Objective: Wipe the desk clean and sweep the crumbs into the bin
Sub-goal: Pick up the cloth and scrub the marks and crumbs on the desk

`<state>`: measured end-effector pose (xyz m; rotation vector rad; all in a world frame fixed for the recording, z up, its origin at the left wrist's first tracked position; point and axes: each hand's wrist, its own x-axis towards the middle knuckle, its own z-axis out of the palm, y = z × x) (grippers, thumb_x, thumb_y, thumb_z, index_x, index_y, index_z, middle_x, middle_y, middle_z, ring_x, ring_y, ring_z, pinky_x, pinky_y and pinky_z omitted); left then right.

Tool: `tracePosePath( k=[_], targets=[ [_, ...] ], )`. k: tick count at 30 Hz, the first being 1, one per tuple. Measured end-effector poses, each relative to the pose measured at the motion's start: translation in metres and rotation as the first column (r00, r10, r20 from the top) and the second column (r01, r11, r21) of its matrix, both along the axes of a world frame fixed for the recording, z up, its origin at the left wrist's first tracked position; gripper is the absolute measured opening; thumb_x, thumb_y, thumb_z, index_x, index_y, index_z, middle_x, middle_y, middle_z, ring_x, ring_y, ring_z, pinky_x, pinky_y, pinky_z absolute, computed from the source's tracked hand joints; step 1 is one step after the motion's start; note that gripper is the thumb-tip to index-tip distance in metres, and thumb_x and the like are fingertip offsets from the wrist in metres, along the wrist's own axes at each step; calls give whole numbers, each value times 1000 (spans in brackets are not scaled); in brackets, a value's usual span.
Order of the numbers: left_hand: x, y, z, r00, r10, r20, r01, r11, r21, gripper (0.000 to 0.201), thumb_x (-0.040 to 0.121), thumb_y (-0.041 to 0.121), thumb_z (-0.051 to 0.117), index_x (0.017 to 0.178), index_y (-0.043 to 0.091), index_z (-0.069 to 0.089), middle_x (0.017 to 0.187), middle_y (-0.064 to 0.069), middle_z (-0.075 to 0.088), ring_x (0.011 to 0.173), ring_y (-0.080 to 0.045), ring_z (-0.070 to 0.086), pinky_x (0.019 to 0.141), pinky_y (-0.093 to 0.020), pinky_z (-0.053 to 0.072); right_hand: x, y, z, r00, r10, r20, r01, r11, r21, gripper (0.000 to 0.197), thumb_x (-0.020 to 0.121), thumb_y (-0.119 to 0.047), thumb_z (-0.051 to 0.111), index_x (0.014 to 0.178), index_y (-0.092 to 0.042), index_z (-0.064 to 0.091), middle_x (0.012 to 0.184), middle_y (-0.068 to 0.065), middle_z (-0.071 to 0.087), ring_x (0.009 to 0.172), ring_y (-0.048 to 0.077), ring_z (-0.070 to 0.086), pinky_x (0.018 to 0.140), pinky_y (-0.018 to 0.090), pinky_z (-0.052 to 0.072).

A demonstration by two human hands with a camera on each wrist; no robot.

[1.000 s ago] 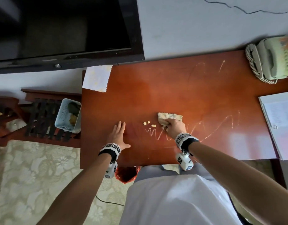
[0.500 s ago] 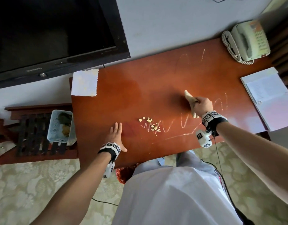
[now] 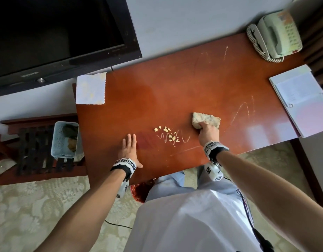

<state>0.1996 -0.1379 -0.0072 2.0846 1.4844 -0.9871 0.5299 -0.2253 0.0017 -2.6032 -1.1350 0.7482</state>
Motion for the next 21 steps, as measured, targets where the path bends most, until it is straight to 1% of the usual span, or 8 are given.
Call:
tracePosePath(
  k=[4, 6, 8, 11, 13, 15, 17, 21],
  targets=[
    [1, 0, 1, 1000, 7, -17, -7, 1000, -11, 159, 58, 52, 95, 156, 22, -27, 165, -1, -30, 156, -30, -10, 109, -39, 47, -39, 0, 1, 997, 48, -61, -47, 999, 28, 37, 93, -12, 46, 119, -26, 69, 101, 12, 73, 91, 34, 68, 80, 32, 50],
    [2, 1, 4, 999, 24, -27, -25, 999, -30, 160, 58, 51, 95, 156, 23, -28, 165, -1, -30, 156, -29, -10, 111, -41, 45, -49, 1, 3, 988, 47, -149, -42, 999, 33, 31, 95, -17, 50, 118, -28, 69, 103, 12, 73, 96, 36, 68, 84, 34, 51],
    [5, 3, 8, 999, 45, -28, -46, 998, -52, 159, 59, 50, 95, 156, 23, -27, 165, -1, -29, 156, -29, -10, 113, -43, 43, -49, 2, 9, 969, 7, -247, 14, 997, 82, 28, 95, -19, 53, 116, -26, 70, 106, 12, 73, 99, 35, 66, 82, 30, 49],
    [12, 6, 15, 996, 89, -30, -92, 991, -93, 157, 60, 48, 95, 158, 22, -24, 166, -2, -28, 156, -30, -8, 116, -49, 37, -23, -2, 25, 959, -49, -280, 104, 978, 182, 26, 98, -25, 52, 113, -20, 72, 102, 10, 74, 89, 28, 67, 74, 23, 46],
    [16, 6, 19, 992, 126, -31, -129, 986, -103, 154, 61, 46, 95, 159, 21, -20, 167, -1, -26, 157, -29, -6, 118, -53, 34, 5, -10, 33, 967, -79, -244, 133, 968, 214, 26, 96, -25, 52, 110, -21, 73, 95, 10, 75, 83, 29, 67, 71, 27, 50],
    [18, 5, 22, 990, 137, -26, -139, 985, -104, 148, 63, 45, 95, 161, 22, -15, 168, -2, -21, 157, -28, -3, 120, -53, 30, 36, -22, 38, 975, -113, -193, 157, 959, 234, 25, 94, -26, 54, 108, -22, 73, 92, 10, 75, 83, 31, 69, 72, 31, 54],
    [20, 1, 25, 993, 118, -19, -119, 988, -101, 145, 65, 46, 94, 161, 23, -11, 169, 0, -17, 157, -28, -3, 121, -52, 28, 65, -40, 42, 979, -131, -154, 164, 961, 222, 24, 93, -26, 55, 109, -22, 73, 91, 12, 75, 82, 32, 69, 72, 33, 55],
    [22, -20, 30, 991, 132, 9, -131, 989, -63, 143, 65, 47, 93, 162, 25, -10, 169, 3, -17, 157, -27, -3, 121, -51, 29, 103, -82, 34, 986, -132, -105, 143, 984, 109, 35, 88, -10, 51, 114, -22, 72, 95, 18, 72, 86, 37, 67, 75, 33, 51]
  ],
)
